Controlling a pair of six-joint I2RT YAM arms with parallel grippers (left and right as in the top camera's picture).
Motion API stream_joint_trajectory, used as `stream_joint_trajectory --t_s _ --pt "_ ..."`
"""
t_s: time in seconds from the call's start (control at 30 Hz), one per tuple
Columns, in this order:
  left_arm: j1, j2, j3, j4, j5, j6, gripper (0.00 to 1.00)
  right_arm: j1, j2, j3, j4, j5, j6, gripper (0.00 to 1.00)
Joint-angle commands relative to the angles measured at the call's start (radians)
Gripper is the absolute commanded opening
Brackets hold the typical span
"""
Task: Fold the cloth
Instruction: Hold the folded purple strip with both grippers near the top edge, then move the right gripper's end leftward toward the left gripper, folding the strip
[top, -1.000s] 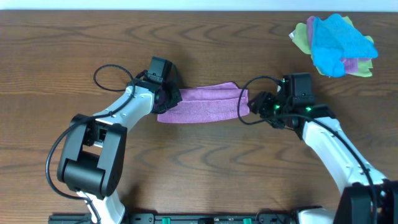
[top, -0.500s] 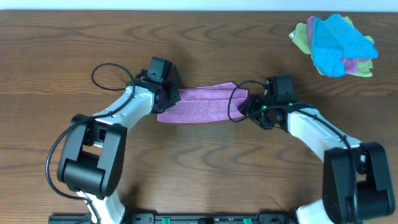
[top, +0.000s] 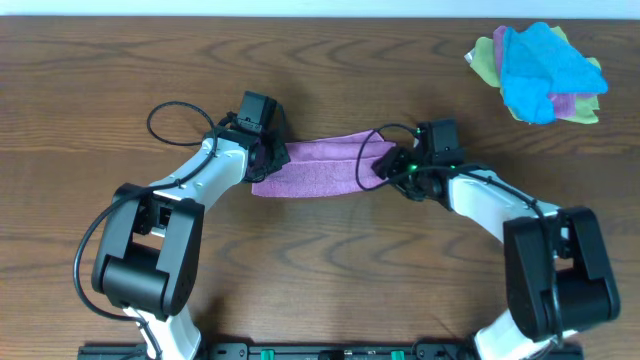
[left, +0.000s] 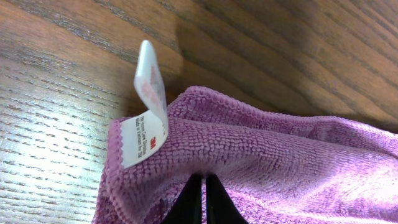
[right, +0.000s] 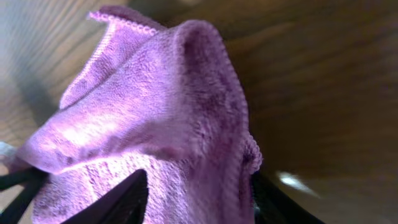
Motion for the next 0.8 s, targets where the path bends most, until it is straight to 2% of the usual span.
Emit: stream_joint_trajectory --t_s 0.0,0.23,0.3,0.37,0.77 --pt "0.0 0.005 0.013 -0.016 -0.023 -0.003 0.06 0.032 0.066 -0.016 -0.003 0.023 0.034 0.45" --pt "0.0 0.005 0.012 -0.028 -0.026 -0.003 0.06 0.04 0.066 -0.016 0.043 0.045 0.028 0.19" --pt "0.0 0.005 0.012 -0.031 -0.026 -0.003 0.06 0.04 0.066 -0.016 0.061 0.045 0.021 0.07" --pt "0.0 0.005 0.01 -0.035 -0.026 -0.002 0.06 0.04 0.064 -0.014 0.065 0.045 0.021 0.01" --pt "-0.002 0.029 0.002 -0.05 -0.042 -0.003 0.06 0.047 -0.062 -0.012 0.072 0.045 -0.051 0.01"
